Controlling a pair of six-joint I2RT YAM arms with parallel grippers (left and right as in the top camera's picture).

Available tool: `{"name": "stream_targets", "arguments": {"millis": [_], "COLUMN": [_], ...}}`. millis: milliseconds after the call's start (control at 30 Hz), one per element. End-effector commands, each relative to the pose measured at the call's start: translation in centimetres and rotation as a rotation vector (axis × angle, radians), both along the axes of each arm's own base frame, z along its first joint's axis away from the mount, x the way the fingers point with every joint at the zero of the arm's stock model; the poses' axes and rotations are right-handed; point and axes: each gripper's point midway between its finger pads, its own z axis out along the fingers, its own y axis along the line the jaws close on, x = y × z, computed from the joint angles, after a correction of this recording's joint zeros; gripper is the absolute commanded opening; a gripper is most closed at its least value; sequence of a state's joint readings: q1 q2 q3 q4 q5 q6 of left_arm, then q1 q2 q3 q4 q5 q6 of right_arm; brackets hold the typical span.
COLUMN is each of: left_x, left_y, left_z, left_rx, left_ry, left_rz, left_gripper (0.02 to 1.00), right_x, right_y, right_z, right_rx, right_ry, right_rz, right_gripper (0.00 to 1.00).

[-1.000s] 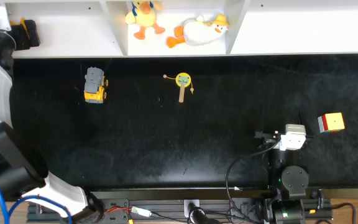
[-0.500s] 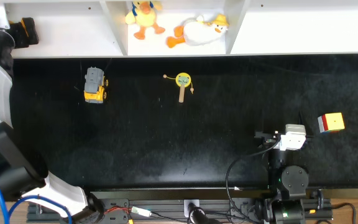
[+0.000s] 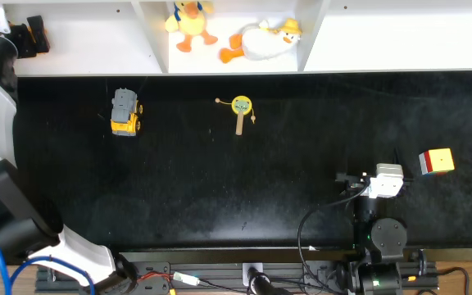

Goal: Store Toys

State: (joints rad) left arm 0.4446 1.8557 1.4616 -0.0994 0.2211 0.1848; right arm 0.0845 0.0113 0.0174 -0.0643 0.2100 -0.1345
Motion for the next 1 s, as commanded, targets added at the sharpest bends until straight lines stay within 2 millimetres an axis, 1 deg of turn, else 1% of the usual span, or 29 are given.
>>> {"name": "stream_targets", "arguments": {"millis": [33, 133, 333, 600, 867, 1000], "left_x": [1.2, 1.6, 2.0, 2.0, 1.4, 1.0], "left_y": [-0.3, -0.2, 0.0, 0.0, -0.2, -0.4], "left_z": [-1.6, -1.9, -0.9, -0.8, 0.6, 1.1], "left_rx": [-0.059, -0.071, -0.052, -0.051, -0.042, -0.045], "left_ry": [-0.004, -0.018, -0.056, -0.059, -0.064, -0.057], "left_rz": [-0.018, -0.014, -0.015, -0.016, -0.014, -0.013], "left_gripper": [0.996, 0.998, 0.998, 0.998, 0.998, 0.996], "right_x": [0.0, 0.0, 0.0, 0.0, 0.0, 0.0], "right_y": [-0.2, -0.2, -0.2, -0.2, -0.2, -0.2], "right_z": [-0.3, -0.3, -0.3, -0.3, -0.3, -0.3], "right_rx": [0.008, 0.008, 0.008, 0.008, 0.008, 0.008], "right_ry": [-0.002, -0.002, -0.002, -0.002, -0.002, -0.002], "right_rz": [-0.006, -0.006, -0.006, -0.006, -0.006, -0.006], "right_gripper": [0.996, 0.993, 0.993, 0.996, 0.996, 0.996]}}
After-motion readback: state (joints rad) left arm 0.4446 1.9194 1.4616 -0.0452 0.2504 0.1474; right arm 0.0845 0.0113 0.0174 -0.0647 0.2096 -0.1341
